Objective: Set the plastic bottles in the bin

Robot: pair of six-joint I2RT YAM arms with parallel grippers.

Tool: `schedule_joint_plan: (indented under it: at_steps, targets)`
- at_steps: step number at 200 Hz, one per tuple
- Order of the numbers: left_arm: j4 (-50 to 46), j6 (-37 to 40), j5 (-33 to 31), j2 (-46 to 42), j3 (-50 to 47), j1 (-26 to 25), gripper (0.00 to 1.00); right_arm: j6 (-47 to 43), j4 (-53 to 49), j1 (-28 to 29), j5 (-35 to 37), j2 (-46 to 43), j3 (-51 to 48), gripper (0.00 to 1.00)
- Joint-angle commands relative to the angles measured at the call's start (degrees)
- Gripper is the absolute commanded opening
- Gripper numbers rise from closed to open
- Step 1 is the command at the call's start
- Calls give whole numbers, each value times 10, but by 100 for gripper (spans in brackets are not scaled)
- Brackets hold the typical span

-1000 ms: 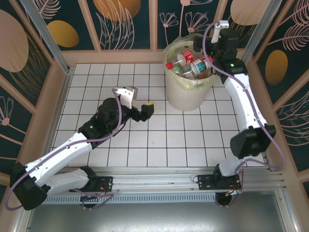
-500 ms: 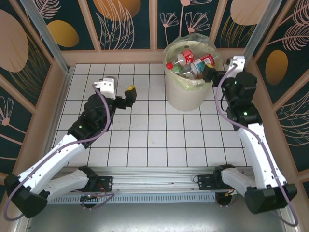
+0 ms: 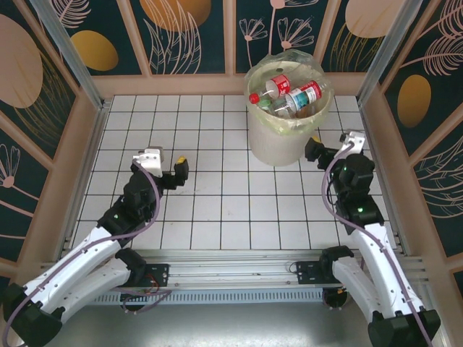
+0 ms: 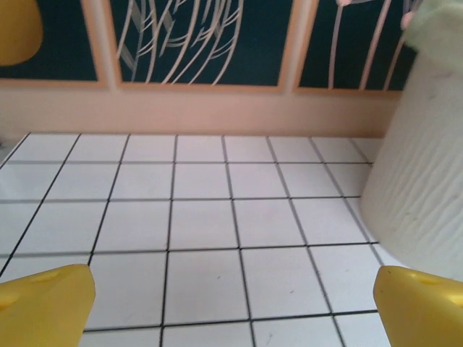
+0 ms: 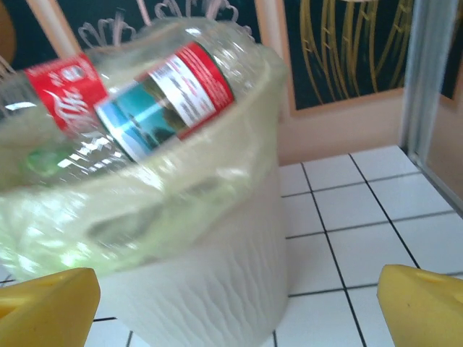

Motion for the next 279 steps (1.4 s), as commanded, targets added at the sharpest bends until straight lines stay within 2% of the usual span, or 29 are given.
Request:
schedule_joint_plan:
  at_steps: [1,57,73,98,138,167,213,254,279]
  targets:
    - [7,-37,-71,-29,-31,3,99,26,61,-3,60,-34,-55,99]
    - [100,21,-218,-70,-123,5,99,-5,217,-17,112,-48,-211,99]
    - [151,56,-230,-73,-147,11,99,-13,265,-34,102,-41,-246,99]
    - [222,92,-217,-54,-173,37,99,-9,320,-67,79,-8,-271,99]
    - [309,90,-166,19,-202,100,99,-20,425,-80,90,76,-299,99]
    - [356,106,-132,51,-207,165,99,-45,501,-83,80,135,-304,99]
    - [437,70,-44,81,-249,267,99,-84,606,-90,61,246,-298,99]
    - [530,87,-10,169,-254,298,99,-90,667,-95,27,318,-289,99]
    - [560,98,9,185,-257,315,99,-84,717,-97,24,368,-287,99]
